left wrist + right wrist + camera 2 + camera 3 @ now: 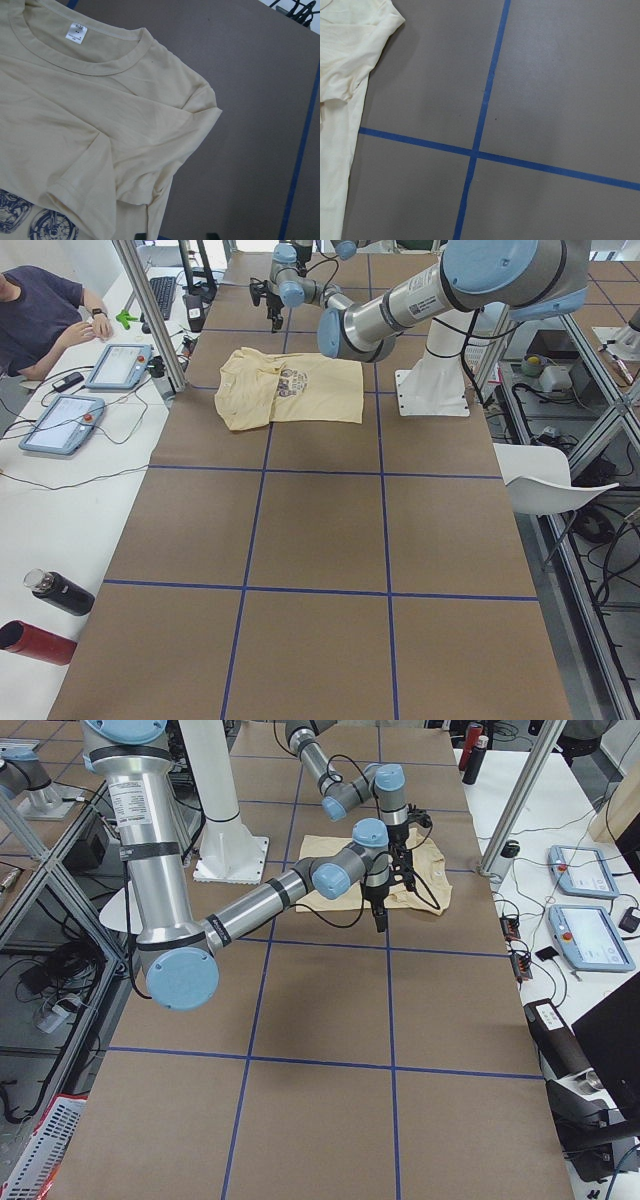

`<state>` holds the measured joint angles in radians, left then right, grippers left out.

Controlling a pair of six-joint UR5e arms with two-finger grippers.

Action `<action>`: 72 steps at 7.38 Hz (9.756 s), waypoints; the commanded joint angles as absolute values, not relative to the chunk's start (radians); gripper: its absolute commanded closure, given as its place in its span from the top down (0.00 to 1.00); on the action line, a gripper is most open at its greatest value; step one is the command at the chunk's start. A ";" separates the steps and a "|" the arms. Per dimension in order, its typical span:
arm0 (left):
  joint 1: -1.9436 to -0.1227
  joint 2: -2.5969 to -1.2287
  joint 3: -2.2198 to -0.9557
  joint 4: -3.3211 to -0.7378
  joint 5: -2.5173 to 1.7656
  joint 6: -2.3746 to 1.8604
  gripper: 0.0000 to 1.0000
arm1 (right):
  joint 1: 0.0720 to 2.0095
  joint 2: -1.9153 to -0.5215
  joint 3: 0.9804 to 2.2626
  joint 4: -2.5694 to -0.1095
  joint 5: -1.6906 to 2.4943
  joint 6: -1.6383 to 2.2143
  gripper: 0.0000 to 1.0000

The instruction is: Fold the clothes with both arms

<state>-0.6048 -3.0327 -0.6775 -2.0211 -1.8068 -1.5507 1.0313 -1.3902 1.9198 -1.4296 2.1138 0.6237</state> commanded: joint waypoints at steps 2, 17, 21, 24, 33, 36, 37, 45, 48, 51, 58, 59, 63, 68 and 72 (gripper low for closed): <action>-0.611 -2.832 -0.981 -1.868 -1.882 -1.306 1.00 | 0.973 -1.335 1.914 -1.437 2.103 0.748 1.00; -0.305 -1.960 -1.872 -1.786 -1.763 -1.315 0.74 | 0.431 -1.502 2.191 -1.430 1.723 1.308 1.00; -0.298 -1.960 -1.858 -1.786 -1.766 -1.313 0.64 | 0.430 -1.502 2.191 -1.430 1.723 1.308 1.00; -0.296 -1.959 -1.855 -1.784 -1.767 -1.313 0.62 | 0.430 -1.502 2.191 -1.430 1.723 1.308 1.00; -0.293 -1.959 -1.853 -1.782 -1.770 -1.315 0.00 | 0.428 -1.500 2.189 -1.430 1.723 1.308 1.00; -0.299 -1.960 -1.890 -1.781 -1.772 -1.315 0.00 | 0.385 -1.494 2.169 -1.428 1.659 1.318 1.00; -0.298 -1.960 -1.890 -1.781 -1.772 -1.315 0.00 | 0.370 -1.493 2.157 -1.427 1.643 1.325 1.00; -0.293 -1.962 -1.934 -1.781 -1.769 -1.325 0.00 | 0.258 -1.508 2.072 -1.239 1.530 1.504 0.89; -0.291 -1.965 -1.950 -1.751 -1.767 -1.330 0.00 | 0.206 -1.499 2.040 -1.238 1.499 1.522 0.59; -0.287 -1.965 -1.994 -1.697 -1.767 -1.330 0.00 | 0.206 -1.506 2.031 -1.238 1.497 1.513 0.54; -0.282 -1.965 -1.994 -1.697 -1.767 -1.330 0.00 | 0.202 -1.489 2.008 -1.238 1.483 1.514 0.04; -0.282 -1.965 -1.994 -1.697 -1.767 -1.330 0.00 | 0.202 -1.489 2.009 -1.238 1.483 1.513 0.00; -0.293 -1.959 -2.049 -1.692 -1.772 -1.318 0.00 | 0.239 -1.493 2.125 -1.242 1.529 1.509 0.00; -0.225 -1.881 -2.426 -1.435 -1.909 -1.295 0.00 | 0.270 -1.589 2.448 -1.256 1.920 1.514 0.00; -0.150 -1.873 -2.530 -1.365 -1.916 -1.345 0.00 | 0.253 -1.592 2.490 -1.397 1.881 1.522 0.00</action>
